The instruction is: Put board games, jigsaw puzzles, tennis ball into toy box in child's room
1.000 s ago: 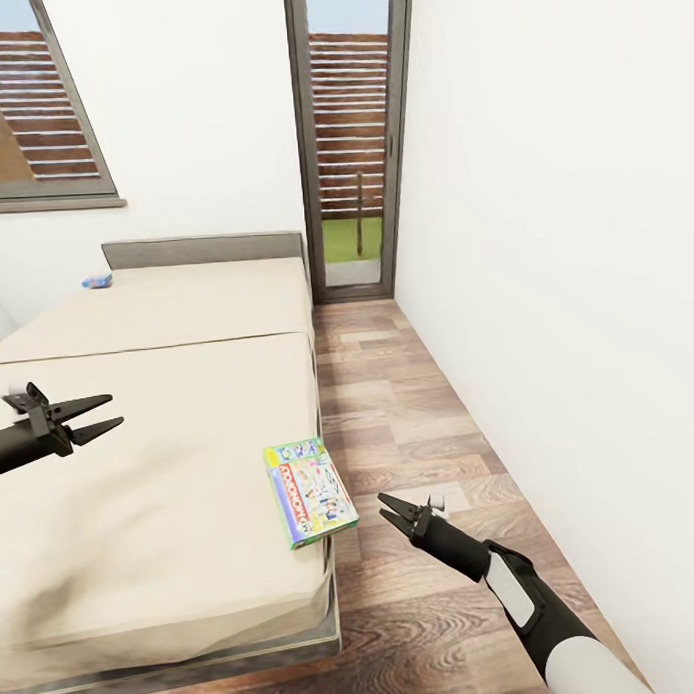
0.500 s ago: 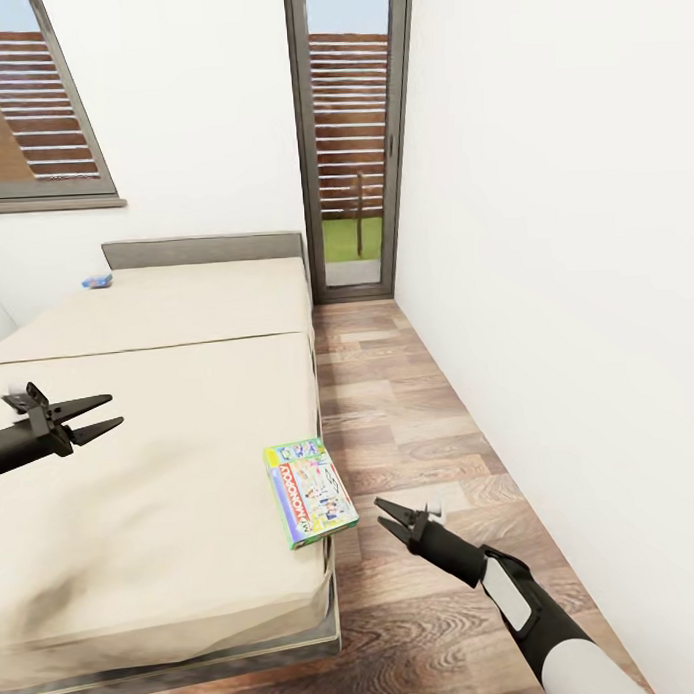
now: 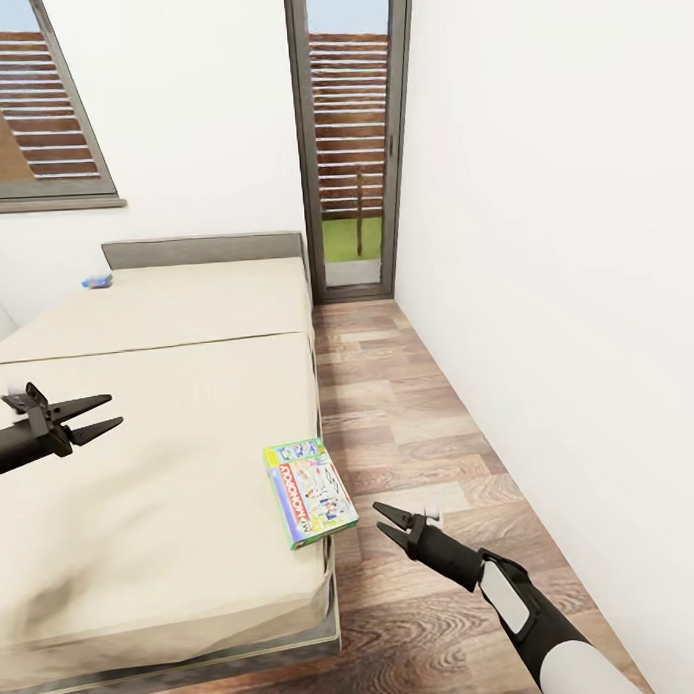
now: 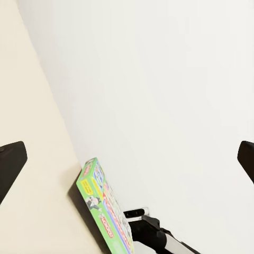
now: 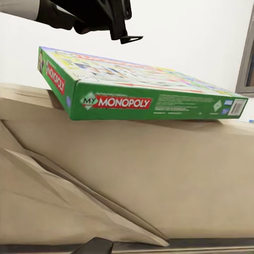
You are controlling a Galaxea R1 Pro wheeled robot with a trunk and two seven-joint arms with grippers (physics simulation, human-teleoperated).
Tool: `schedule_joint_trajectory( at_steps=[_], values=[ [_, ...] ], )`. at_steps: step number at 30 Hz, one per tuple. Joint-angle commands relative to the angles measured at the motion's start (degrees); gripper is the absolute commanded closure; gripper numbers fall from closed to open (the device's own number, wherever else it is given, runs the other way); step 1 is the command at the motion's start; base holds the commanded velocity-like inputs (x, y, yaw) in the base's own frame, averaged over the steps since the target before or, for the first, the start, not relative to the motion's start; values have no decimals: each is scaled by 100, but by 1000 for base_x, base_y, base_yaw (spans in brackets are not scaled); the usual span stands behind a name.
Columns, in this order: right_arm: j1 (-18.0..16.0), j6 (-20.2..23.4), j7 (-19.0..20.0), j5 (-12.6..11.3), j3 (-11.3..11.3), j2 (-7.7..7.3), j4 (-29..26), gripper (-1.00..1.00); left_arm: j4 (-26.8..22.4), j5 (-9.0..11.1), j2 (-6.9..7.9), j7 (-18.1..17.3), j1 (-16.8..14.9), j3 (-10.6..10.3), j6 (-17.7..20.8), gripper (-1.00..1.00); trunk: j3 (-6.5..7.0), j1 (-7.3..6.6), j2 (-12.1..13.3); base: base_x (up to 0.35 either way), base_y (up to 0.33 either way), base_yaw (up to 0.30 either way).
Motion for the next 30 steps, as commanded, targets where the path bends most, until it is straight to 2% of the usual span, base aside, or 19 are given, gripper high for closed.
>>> schedule_joint_trajectory(
  at_steps=[1,30],
  values=[
    [-2,45,-2,-40,3,0,1,-100,2,0,-1,-15,-5,1,30,-100,-5,-1,-2,0,0,0],
    [-2,46,-5,-32,12,25,-14,-100,2,0,-7,-15,-7,1,30,-100,-5,-1,-2,0,0,0]
  ],
)
